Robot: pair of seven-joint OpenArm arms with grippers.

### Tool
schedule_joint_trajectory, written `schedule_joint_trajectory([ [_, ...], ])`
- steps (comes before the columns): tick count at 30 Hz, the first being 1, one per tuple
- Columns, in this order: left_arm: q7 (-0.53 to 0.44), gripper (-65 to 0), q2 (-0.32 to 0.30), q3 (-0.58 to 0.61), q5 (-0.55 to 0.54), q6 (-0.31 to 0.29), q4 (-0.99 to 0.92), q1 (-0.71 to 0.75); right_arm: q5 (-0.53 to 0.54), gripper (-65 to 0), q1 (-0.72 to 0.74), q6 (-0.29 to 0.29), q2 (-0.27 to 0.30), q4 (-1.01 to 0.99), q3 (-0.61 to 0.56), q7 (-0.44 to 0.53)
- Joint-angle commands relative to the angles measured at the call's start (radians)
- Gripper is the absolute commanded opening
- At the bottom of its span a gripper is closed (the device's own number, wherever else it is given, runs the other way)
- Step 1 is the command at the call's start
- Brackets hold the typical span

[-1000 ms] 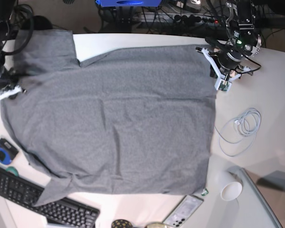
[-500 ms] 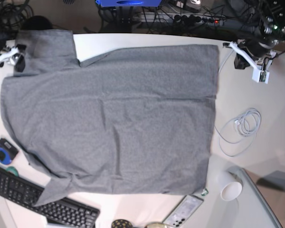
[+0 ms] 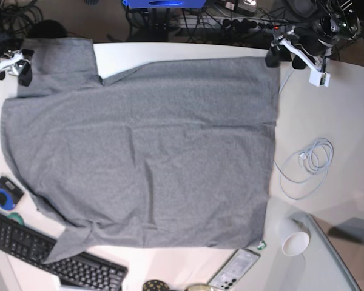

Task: Layout the t-shirt on the table in an organized manner, then fold the t-shirt properly
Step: 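Release and regrasp the collar-side edge corners with both grippers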

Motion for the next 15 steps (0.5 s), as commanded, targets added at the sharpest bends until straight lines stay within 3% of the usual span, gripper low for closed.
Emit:
schedule_joint_trajectory([
  [1,-0.013,-17.8,-0.009,-0.004,-0.010,-0.006,0.000,-0.006,0.012,-17.1,-0.007,0.009,0.013,0.016,0.007,0.019],
  [8,-0.018,-17.8,0.007,-0.004,-0.003,-0.009,-0.104,-0.049,0.012,-17.1,-0.007,0.009,0.013,0.016,0.007,0.019],
  [10,-0.061,-17.8,0.017,0.000,-0.002,-0.009,-0.114,-0.052,0.012,-17.1,-0.007,0.009,0.015,0.016,0.007,0.019],
  [15,-0.094,-17.9,0.023,0.098,-0.002,0.000,-0.129,-0.049,0.012,-17.1,-0.007,0.009,0.009,0.016,0.038,0.019],
])
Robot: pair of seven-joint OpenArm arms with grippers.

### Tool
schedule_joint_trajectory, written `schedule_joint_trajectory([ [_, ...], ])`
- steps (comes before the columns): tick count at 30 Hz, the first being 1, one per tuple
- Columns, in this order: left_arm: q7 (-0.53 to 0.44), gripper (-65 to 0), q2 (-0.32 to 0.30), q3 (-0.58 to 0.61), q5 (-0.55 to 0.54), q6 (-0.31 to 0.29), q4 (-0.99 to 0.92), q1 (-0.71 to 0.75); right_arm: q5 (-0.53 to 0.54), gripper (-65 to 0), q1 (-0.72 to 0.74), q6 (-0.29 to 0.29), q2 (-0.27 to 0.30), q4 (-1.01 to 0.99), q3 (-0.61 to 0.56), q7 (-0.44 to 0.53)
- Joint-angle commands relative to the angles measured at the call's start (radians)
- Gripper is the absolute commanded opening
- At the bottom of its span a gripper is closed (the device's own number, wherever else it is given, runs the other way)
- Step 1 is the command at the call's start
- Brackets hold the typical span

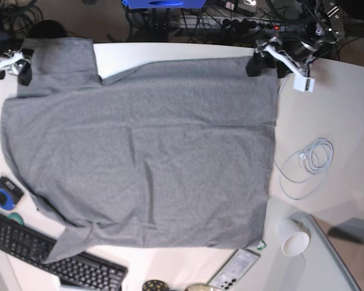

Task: Layout the t-shirt on the table in an organized manner, then fold the t-shirt properly
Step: 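Release and regrasp the collar-side edge corners with both grippers, then lift the collar-side edge with both grippers and fold it toward the hem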

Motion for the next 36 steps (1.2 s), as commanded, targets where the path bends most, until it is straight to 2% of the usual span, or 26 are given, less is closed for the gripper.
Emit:
schedule_joint_trajectory([
  [1,0.036,-18.1,-0.003,0.005,0.024,0.011,-0.015,0.009,0.011,-17.1,-0.004,0.009,0.014,0.016,0.022,0.019],
  [2,0.036,-18.6,-0.001,0.005,0.024,0.011,-0.024,0.007,0.011,-17.1,-0.003,0.009,0.014,0.011,0.026,0.019],
  [4,0.034,-25.8,-0.001,0.005,0.024,0.011,-0.036,0.007,0.011,-17.1,0.002,0.009,0.019,-0.026,0.028,0.019],
  [8,0.034,-54.8,-0.003,-0.001,0.024,0.011,-0.033,0.007,0.011,-16.7,0.034,0.012,0.048,-0.156,0.022,0.019],
  [10,0.034,-65.0,-0.007,-0.001,0.024,0.011,-0.032,0.007,0.011,-16.7,0.046,0.040,0.056,-0.207,0.020,0.019],
  [13,0.034,-65.0,-0.009,-0.002,0.024,0.011,-0.032,0.007,0.011,-16.8,0.056,0.086,0.056,-0.253,0.020,0.016],
  [28,0.036,-65.0,-0.024,-0.001,0.024,0.011,0.057,0.013,0.011,-17.0,0.057,0.098,0.056,-0.333,0.019,-0.002],
  [30,0.036,-65.0,-0.024,-0.001,0.024,0.011,0.057,0.015,0.011,-19.1,0.056,0.152,0.052,-0.333,0.006,-0.012],
  [32,0.036,-65.0,-0.024,-0.001,0.024,0.011,0.057,0.015,0.011,-24.0,0.056,0.198,0.052,-0.333,-0.030,-0.047],
  [36,0.036,-65.0,-0.024,0.002,0.026,0.011,0.057,0.015,0.011,-27.2,0.056,0.200,0.051,-0.333,-0.058,-0.061],
])
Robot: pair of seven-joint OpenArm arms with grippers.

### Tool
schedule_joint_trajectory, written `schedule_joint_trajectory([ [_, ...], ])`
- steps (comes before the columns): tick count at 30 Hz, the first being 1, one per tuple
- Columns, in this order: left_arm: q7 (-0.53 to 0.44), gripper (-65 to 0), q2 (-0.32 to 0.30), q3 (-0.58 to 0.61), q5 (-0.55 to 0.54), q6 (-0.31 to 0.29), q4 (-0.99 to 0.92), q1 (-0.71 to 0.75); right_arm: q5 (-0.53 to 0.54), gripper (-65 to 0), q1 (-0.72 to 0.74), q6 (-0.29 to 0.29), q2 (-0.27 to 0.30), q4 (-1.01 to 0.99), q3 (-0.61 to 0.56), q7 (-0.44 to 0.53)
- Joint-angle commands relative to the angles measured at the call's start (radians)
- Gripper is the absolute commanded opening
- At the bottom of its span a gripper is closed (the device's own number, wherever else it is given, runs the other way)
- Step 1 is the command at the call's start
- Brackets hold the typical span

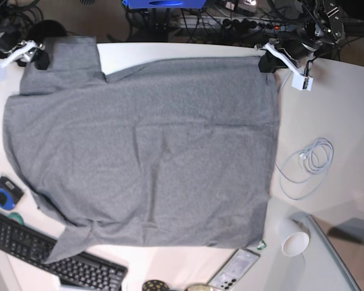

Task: Layout the t-shirt on the table in an organized manner, then fold the t-shirt properly
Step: 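Lift the collar-side edge with both grippers and fold it toward the hem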

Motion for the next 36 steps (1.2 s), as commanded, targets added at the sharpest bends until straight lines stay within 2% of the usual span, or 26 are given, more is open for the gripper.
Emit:
schedule_joint_trajectory([
  [1,-0.010,-65.0,-0.008,0.000,-0.009,-0.005,0.017,0.003,-0.027,-27.3,-0.011,0.004,0.000,-0.001,-0.002,-0.052],
  [3,-0.010,-65.0,-0.008,0.000,-0.009,-0.005,0.017,0.003,-0.027,-27.8,-0.011,0.004,0.000,-0.001,-0.002,-0.052],
  [4,-0.010,-65.0,-0.008,-0.002,-0.009,-0.005,0.017,0.003,-0.027,-30.5,-0.011,0.004,0.000,-0.001,-0.002,-0.050],
  [5,-0.010,-65.0,-0.008,-0.002,-0.009,-0.005,0.017,0.003,-0.027,-35.3,-0.011,0.004,0.000,-0.001,-0.002,-0.050],
  [9,-0.010,-65.0,-0.008,-0.002,-0.009,-0.005,0.017,0.003,-0.026,-65.0,-0.011,0.004,0.001,0.001,-0.001,-0.052],
  [12,-0.010,-65.0,-0.008,0.000,-0.009,-0.005,0.017,0.003,-0.026,-63.8,-0.014,0.004,0.001,0.025,0.007,-0.053],
  [16,-0.010,-65.0,-0.010,0.003,-0.008,-0.005,0.019,0.005,-0.021,-64.5,-0.072,0.004,-0.002,0.157,0.004,-0.058],
  [19,-0.010,-65.0,-0.008,0.006,0.060,0.015,0.051,0.006,-0.021,-64.5,-0.115,0.004,-0.023,0.254,0.008,-0.071],
  [23,-0.009,-65.0,0.007,0.009,0.143,0.018,0.163,0.028,-0.021,-64.5,-0.145,0.004,-0.035,0.352,0.010,-0.162],
  [31,-0.009,-65.0,-0.010,-0.004,0.146,0.020,0.256,0.089,-0.021,-64.4,-0.207,0.004,-0.069,0.461,0.001,-0.184],
  [36,-0.009,-65.0,-0.008,-0.004,0.141,0.021,0.302,0.141,-0.021,-64.4,-0.223,0.004,-0.069,0.495,0.010,-0.246],
])
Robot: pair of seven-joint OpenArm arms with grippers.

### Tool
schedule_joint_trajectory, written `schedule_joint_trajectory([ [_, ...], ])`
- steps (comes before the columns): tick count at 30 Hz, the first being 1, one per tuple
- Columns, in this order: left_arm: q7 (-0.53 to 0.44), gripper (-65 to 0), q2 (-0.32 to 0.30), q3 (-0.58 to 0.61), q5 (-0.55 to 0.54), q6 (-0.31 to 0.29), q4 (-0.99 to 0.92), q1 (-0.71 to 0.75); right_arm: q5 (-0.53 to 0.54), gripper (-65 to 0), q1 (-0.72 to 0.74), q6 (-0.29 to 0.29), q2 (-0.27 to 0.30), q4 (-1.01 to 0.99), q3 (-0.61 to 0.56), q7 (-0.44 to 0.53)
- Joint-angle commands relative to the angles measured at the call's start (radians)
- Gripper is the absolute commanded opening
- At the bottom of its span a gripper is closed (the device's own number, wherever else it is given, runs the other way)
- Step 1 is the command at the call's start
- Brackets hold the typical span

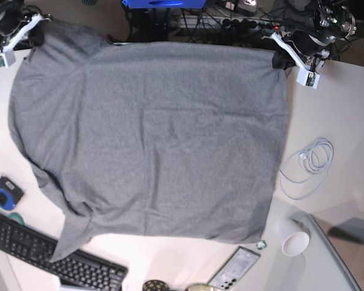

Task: Layout the t-shirt on the table in an organized manner, then fold the t-shirt properly
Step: 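Lift the collar-side edge with both grippers and fold it toward the hem, then lower the folded edge onto the shirt with both grippers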

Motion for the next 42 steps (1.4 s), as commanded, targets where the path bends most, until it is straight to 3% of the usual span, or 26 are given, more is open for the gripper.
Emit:
schedule_joint_trajectory([
  [1,-0.014,-65.0,-0.010,-0.005,-0.013,-0.005,0.025,0.014,0.014,-64.4,-0.016,0.005,0.009,0.022,0.009,0.010],
  [9,-0.012,-65.0,-0.008,-0.005,-0.016,-0.005,0.029,0.008,0.011,-64.4,0.004,0.005,0.011,0.045,0.000,0.002],
  [19,0.124,-65.0,-0.005,0.002,-0.013,-0.003,0.084,-0.161,0.006,-64.4,0.234,0.005,0.066,0.062,-0.002,-0.234],
  [25,0.124,-65.0,-0.005,0.031,-0.016,0.066,0.052,-0.255,0.006,-64.4,0.402,0.005,0.118,-0.044,-0.005,-0.295],
  [31,0.124,-65.0,-0.005,0.042,-0.016,0.104,-0.065,-0.328,0.006,-64.4,0.504,-0.076,0.164,-0.158,-0.095,-0.272],
  [38,0.123,-65.0,-0.005,0.042,-0.011,0.138,-0.176,-0.402,0.006,-64.4,0.597,-0.114,0.205,-0.379,-0.211,-0.134],
  [42,0.121,-65.0,-0.005,0.041,-0.009,0.138,-0.202,-0.417,0.006,-64.4,0.626,-0.119,0.218,-0.466,-0.211,-0.085],
])
